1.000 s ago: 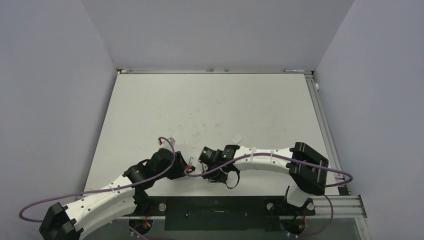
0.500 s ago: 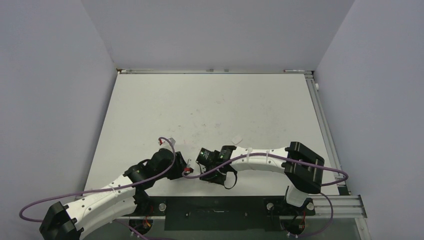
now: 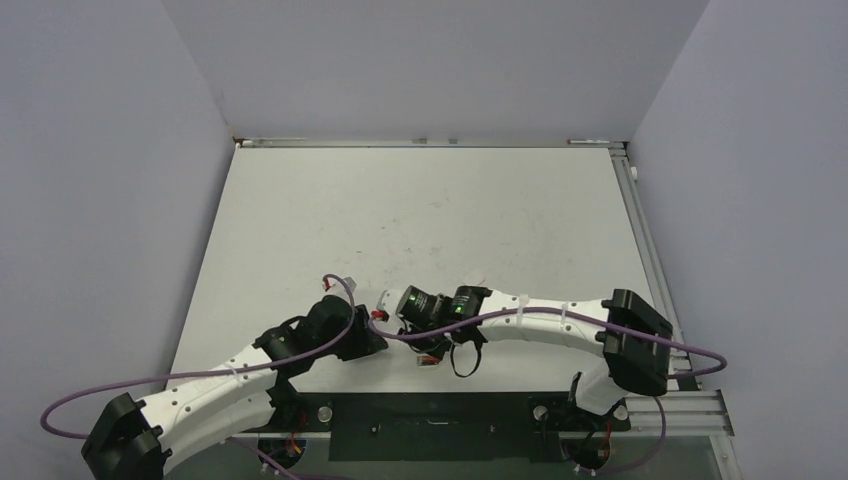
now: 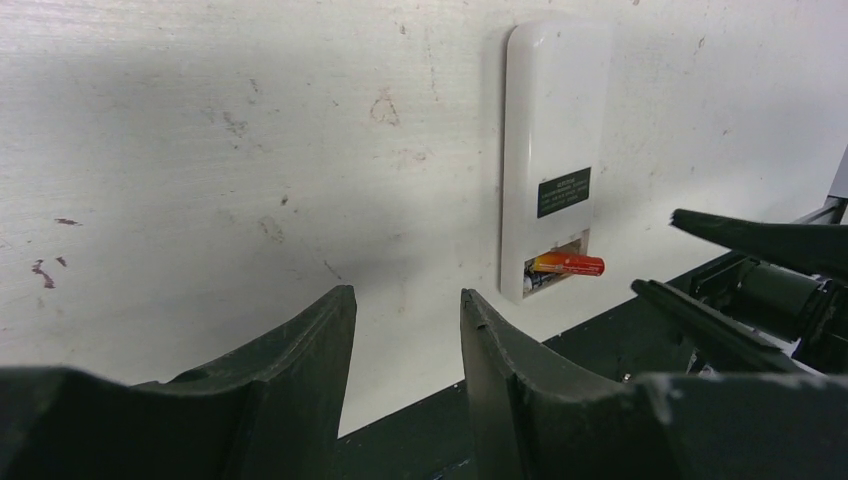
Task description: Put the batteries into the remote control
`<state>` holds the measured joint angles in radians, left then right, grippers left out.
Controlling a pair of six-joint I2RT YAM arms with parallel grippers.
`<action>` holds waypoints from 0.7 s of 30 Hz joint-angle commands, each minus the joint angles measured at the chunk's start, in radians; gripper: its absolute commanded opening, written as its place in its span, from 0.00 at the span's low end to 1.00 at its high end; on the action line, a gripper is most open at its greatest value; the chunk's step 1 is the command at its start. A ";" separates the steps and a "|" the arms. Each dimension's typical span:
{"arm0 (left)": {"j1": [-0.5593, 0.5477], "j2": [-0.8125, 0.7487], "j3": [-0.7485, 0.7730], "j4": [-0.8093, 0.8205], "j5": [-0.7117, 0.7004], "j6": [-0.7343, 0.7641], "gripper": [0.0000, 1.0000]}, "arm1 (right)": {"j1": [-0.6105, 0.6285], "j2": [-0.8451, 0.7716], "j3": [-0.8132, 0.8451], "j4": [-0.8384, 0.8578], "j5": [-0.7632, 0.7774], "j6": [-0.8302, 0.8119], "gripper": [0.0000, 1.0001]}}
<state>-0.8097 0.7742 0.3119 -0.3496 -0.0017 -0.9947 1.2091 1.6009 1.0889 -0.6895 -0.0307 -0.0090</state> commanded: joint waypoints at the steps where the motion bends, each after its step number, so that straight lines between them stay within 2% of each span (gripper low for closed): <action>1: 0.004 0.029 0.001 0.086 0.057 0.004 0.40 | -0.016 -0.124 -0.020 0.055 0.136 0.189 0.33; 9: -0.001 0.148 0.007 0.189 0.135 0.023 0.40 | -0.036 -0.302 -0.190 0.193 0.174 0.503 0.32; 21: -0.081 0.355 0.064 0.284 0.158 0.036 0.27 | -0.033 -0.358 -0.341 0.268 0.189 0.812 0.30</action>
<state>-0.8639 1.0782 0.3290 -0.1291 0.1467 -0.9817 1.1767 1.2842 0.7673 -0.4900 0.1223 0.6624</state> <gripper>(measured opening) 0.282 0.304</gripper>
